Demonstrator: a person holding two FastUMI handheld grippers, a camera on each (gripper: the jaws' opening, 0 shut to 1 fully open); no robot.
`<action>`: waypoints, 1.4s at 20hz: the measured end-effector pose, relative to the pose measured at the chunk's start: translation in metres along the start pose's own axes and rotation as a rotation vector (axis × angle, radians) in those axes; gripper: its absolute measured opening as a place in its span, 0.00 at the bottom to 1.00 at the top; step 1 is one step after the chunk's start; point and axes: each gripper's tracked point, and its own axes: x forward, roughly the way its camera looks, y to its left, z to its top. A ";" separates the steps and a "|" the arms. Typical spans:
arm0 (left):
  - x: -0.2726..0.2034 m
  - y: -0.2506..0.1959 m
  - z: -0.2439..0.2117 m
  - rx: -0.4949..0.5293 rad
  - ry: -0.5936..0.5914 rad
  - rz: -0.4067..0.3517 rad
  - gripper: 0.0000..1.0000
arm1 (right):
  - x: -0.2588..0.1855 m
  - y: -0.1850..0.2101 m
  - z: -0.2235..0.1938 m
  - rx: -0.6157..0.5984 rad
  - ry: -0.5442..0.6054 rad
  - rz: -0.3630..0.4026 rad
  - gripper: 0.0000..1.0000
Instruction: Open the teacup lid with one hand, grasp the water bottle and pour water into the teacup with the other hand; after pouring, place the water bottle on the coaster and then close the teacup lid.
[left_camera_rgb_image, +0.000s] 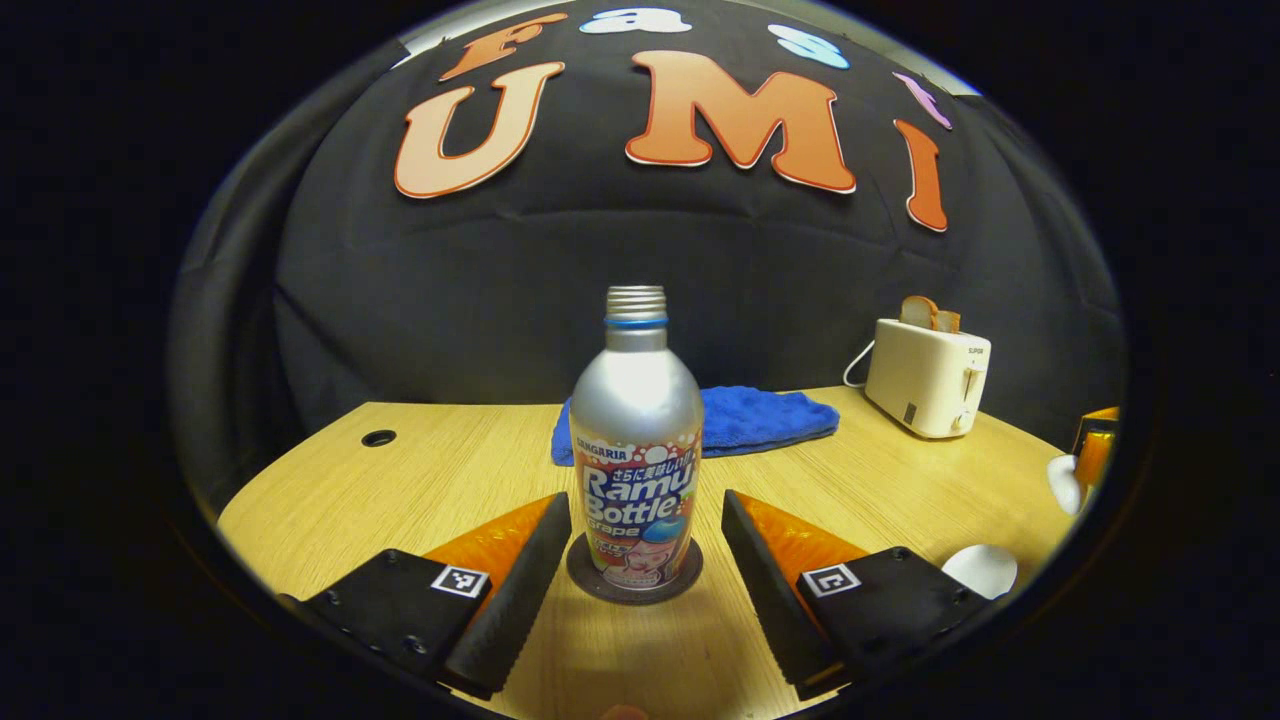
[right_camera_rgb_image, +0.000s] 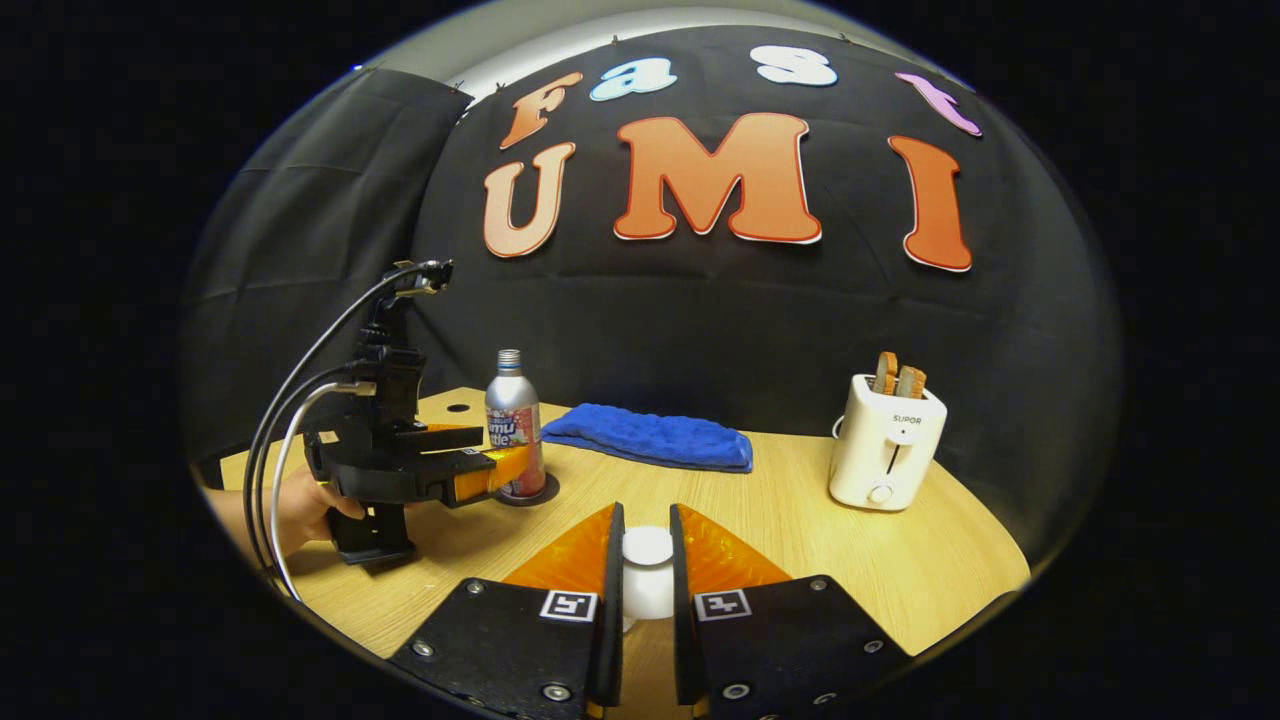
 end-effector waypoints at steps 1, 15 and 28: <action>-0.005 -0.001 0.000 -0.001 -0.001 -0.009 0.98 | 0.002 0.003 -0.001 -0.001 0.003 0.007 0.21; -0.077 0.000 0.027 -0.026 -0.113 -0.023 0.98 | 0.027 0.041 -0.041 0.001 0.060 0.082 0.21; -0.089 -0.002 0.026 -0.038 -0.124 -0.030 0.98 | 0.033 0.046 -0.054 -0.017 0.054 0.094 0.21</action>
